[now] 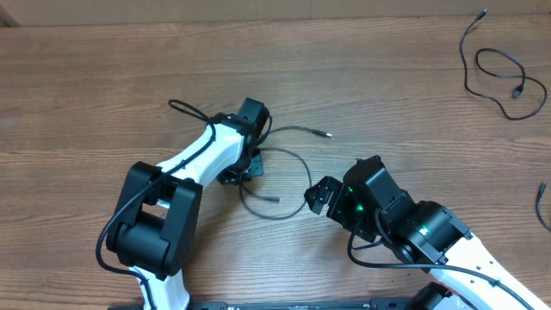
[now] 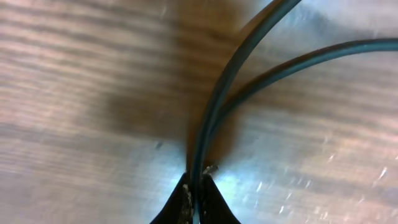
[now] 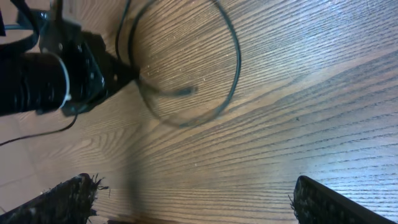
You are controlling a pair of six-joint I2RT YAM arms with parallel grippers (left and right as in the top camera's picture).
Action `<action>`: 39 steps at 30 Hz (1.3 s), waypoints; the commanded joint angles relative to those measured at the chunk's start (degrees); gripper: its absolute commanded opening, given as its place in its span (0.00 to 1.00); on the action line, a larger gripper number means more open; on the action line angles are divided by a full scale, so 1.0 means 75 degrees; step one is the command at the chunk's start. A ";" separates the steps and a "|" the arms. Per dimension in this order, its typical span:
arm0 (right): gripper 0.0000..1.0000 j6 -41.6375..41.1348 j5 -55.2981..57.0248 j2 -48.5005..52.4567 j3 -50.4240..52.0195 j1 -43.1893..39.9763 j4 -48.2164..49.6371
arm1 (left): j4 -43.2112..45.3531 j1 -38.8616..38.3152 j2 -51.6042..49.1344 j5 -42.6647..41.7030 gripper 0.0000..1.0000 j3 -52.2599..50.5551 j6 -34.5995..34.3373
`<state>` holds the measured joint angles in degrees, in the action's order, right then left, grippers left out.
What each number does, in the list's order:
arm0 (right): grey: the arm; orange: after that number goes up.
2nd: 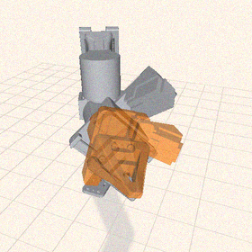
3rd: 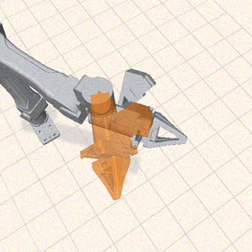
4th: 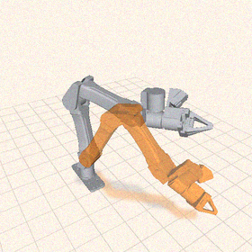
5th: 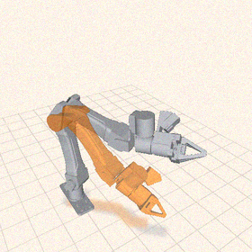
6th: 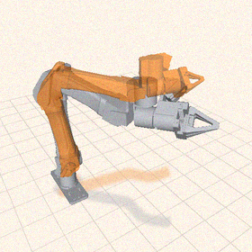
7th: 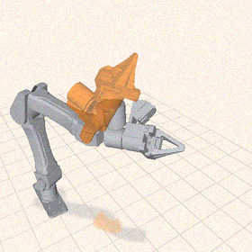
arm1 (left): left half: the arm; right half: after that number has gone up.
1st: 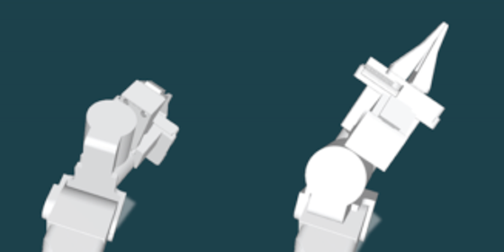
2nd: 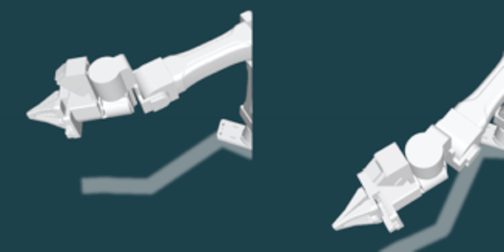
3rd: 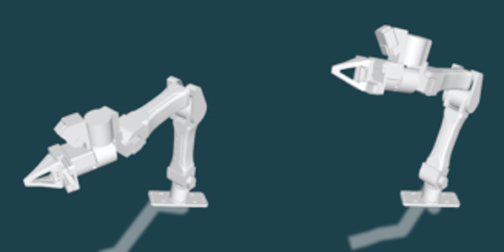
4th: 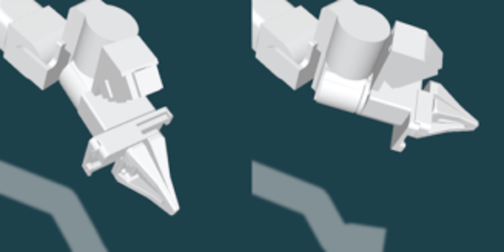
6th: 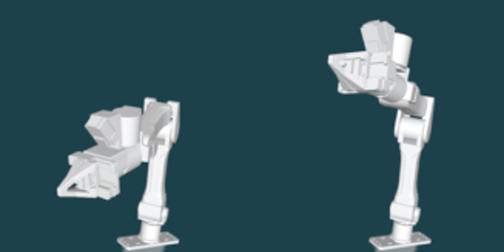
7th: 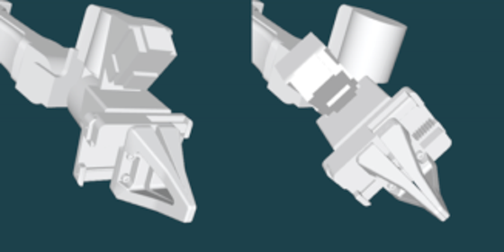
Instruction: Untangle cables
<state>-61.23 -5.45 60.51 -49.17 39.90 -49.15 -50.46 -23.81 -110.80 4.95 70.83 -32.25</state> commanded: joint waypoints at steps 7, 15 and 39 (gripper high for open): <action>1.00 0.0015 0.0717 -0.0038 -0.0003 0.0035 0.0085 | -0.0749 0.0181 0.2031 0.0125 0.04 0.1250 0.1300; 1.00 -0.0009 0.0545 -0.0061 -0.0012 0.0026 0.0271 | -0.1026 0.0181 0.3617 0.0134 0.04 0.1256 0.2908; 1.00 0.0583 -0.2203 0.0184 0.0277 0.0233 0.1711 | -0.1341 0.0187 0.3733 0.0131 0.04 0.1183 0.0909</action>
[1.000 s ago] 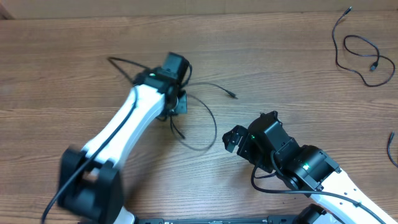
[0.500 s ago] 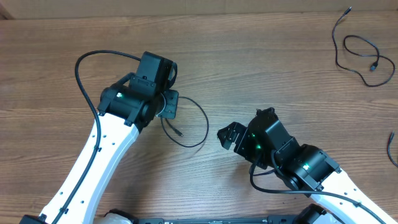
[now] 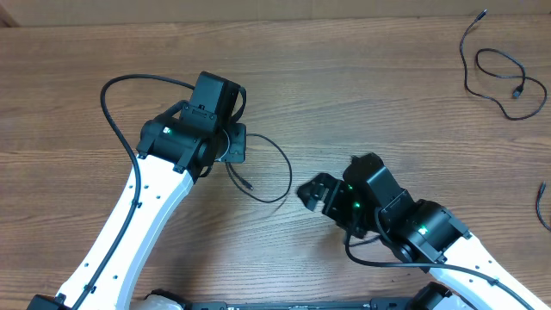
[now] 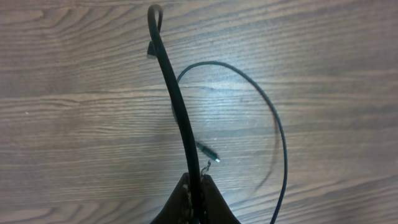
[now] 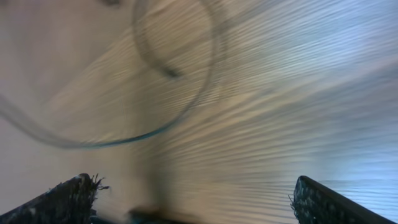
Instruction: Untangle cables
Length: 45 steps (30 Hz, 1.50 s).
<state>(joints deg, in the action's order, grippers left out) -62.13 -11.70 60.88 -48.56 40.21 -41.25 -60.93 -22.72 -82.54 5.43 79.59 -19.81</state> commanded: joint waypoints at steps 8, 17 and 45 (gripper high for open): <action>1.00 0.4811 -0.0326 0.1081 0.0332 0.1003 0.2133 | -0.0428 0.0044 -0.0035 0.0067 0.04 0.0898 -0.0734; 0.96 0.5727 0.0525 0.1912 0.0332 0.1026 0.3442 | -0.1110 0.0041 -0.0035 -0.0542 0.04 0.1868 -0.0731; 0.04 0.5791 0.0192 0.0562 -0.0950 -0.0449 0.1122 | -0.1387 0.0041 -0.0038 0.0699 1.00 0.1466 -0.0743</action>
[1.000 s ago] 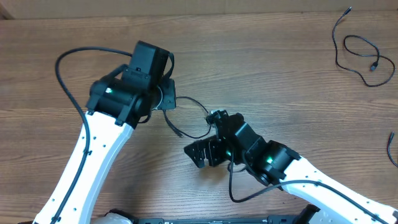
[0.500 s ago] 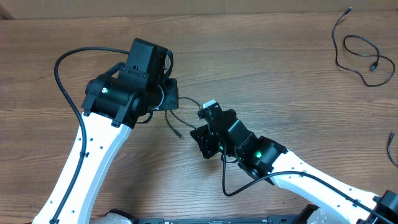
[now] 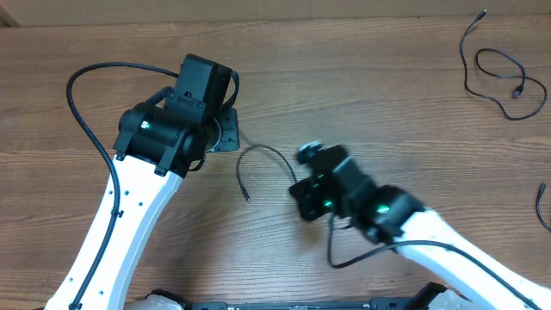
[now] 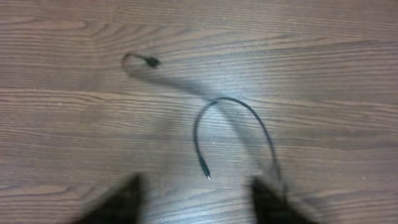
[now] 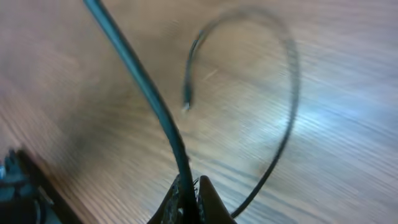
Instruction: Untangle cables
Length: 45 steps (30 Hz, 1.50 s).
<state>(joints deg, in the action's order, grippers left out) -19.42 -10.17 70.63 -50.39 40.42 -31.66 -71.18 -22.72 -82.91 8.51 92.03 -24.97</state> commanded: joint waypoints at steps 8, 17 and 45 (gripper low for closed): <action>0.04 0.0659 0.0734 -0.2060 -0.1699 -0.2474 -0.1376 | -0.0020 0.0041 0.0012 0.0262 1.00 -0.0659 -0.0052; 0.04 0.1821 0.2296 -0.2608 -0.2087 -0.3928 -0.1303 | -0.0026 0.0041 0.0012 0.0268 1.00 -0.0667 -0.0050; 0.04 0.0539 0.3494 0.0038 -0.2084 -0.9457 0.0557 | -0.0026 0.0041 0.0012 0.0265 1.00 -0.0667 -0.0050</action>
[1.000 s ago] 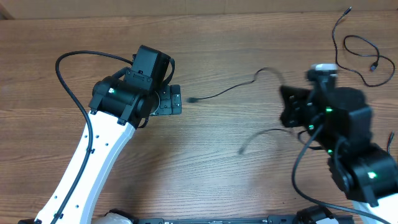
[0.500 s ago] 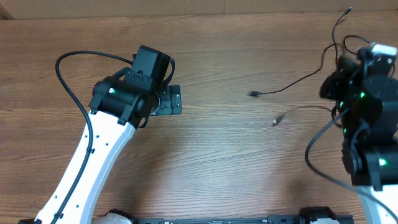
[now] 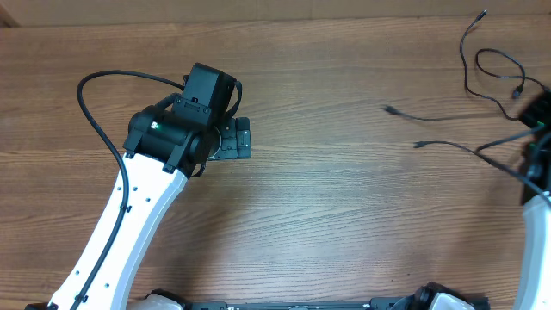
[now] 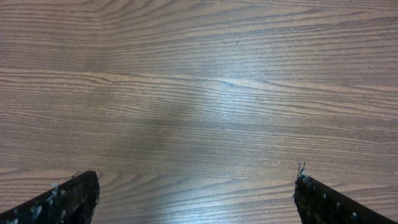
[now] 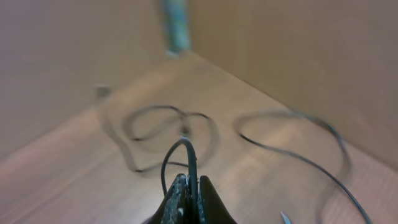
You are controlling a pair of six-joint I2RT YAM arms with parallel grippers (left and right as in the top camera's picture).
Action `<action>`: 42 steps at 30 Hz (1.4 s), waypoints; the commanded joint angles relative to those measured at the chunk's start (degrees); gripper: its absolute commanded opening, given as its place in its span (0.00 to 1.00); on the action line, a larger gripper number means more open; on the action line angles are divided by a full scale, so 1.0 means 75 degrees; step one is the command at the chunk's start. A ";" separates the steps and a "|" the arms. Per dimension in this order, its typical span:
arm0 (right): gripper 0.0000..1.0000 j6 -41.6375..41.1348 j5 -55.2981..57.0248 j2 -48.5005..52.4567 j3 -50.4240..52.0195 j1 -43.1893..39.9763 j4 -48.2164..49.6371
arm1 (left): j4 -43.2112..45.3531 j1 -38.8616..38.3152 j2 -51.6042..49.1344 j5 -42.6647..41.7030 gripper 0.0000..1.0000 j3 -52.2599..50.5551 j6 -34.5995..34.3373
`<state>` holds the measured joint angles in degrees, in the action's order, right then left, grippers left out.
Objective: Untangle cables
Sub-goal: 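Carry the cable to the right side with the right gripper, then lower the cable at the right edge and open the right gripper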
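Note:
A thin black cable (image 3: 448, 146) trails across the table's right part, its two plug ends (image 3: 389, 109) pointing left. My right gripper (image 5: 189, 182) is shut on this cable (image 5: 190, 155), raised at the table's far right edge; the right arm (image 3: 535, 129) is mostly out of the overhead view. My left gripper (image 3: 245, 139) stands open over bare wood left of the middle. Its fingertips (image 4: 74, 194) show wide apart in the left wrist view, with nothing between them.
A second black cable (image 3: 498, 62) lies coiled at the back right corner, and its loops (image 5: 165, 121) show beyond the right gripper. Another cable end (image 3: 544, 207) sits at the right edge. Cardboard walls (image 5: 298, 56) stand behind the table.
My right gripper, then shut on the cable near the table's middle, is now at the far right edge with it. The cable has left the middle. My left gripper stays open.
My left gripper was shut on the cable at the table's middle, the right one open nearby. Then the left held it further left. Later the left was open and the right was shut on the cable. Now the cable is at the right.

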<state>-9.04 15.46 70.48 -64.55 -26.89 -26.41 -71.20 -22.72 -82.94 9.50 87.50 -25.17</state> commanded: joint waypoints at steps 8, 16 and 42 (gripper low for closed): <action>0.04 -0.2946 0.0070 0.0143 -0.0189 -0.1195 -0.1612 | -0.0023 0.0041 0.0015 0.0134 0.99 -0.0064 -0.0023; 0.04 -0.5444 -0.0868 0.0160 -0.0187 -0.1195 -0.3937 | -0.0023 0.0041 0.0015 0.0134 1.00 -0.0064 -0.0023; 0.09 -0.2530 -0.1349 0.3646 0.0207 0.1970 -0.0254 | -0.0023 0.0041 0.0015 0.0134 1.00 -0.0064 -0.0020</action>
<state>-30.83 -0.43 93.89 -63.22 -13.23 -29.87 -71.22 -22.72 -82.94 9.54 87.46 -25.17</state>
